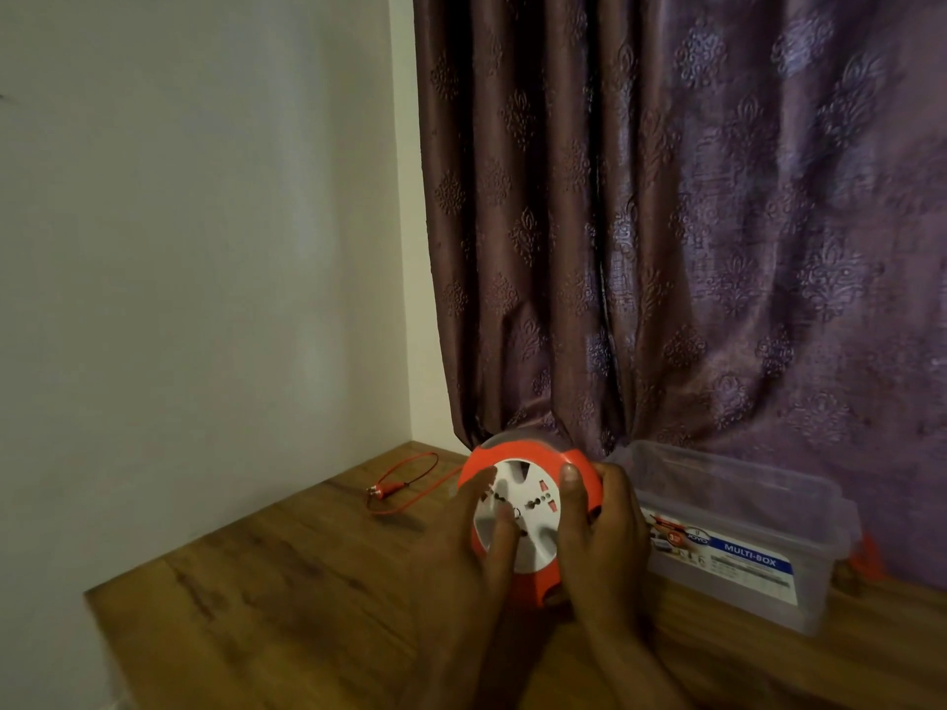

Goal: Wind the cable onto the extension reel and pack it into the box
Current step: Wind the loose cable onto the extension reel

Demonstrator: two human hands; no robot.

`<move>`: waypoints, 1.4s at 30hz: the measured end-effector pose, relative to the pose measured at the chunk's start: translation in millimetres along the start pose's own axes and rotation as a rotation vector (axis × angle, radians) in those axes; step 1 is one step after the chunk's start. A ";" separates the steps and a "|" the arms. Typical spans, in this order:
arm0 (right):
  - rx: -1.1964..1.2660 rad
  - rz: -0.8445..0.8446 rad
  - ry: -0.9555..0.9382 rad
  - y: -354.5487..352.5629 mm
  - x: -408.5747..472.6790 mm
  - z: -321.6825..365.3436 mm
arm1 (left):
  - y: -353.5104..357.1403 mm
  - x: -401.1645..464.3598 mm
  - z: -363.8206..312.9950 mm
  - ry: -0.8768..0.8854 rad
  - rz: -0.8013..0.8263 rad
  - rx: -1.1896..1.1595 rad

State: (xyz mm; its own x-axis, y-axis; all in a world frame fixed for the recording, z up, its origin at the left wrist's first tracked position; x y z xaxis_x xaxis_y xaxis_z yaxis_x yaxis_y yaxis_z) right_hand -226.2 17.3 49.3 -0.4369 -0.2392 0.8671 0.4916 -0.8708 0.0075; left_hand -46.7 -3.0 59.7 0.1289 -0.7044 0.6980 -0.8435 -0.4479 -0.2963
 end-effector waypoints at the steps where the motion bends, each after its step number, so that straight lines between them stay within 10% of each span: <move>1: 0.000 -0.005 0.005 -0.3 0.0 -0.5 | -0.6 1.1 3.3 -0.026 0.013 -0.011; 24: -0.009 0.012 0.014 2.6 -4.1 -8.3 | 91.1 -10.5 45.7 -0.280 0.647 0.153; 42: 0.012 0.059 0.031 7.0 -9.1 -4.2 | 60.2 -10.8 6.0 0.017 0.421 0.173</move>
State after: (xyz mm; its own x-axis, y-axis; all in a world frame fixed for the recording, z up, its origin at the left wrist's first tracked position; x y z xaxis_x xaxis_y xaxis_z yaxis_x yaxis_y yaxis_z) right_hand -222.0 11.6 39.3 -0.4301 -0.3033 0.8503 0.5260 -0.8496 -0.0370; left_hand -95.8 -25.6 30.4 -0.2164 -0.8363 0.5037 -0.7208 -0.2112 -0.6602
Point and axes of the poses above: each hand's wrist, its own x-axis towards the middle knuckle, its own y-axis out of the palm, z = x × y, the point moved 9 cm from there along x, towards the middle knuckle, and after that the axes turned 12 degrees about -y, right-handed, at the moved point
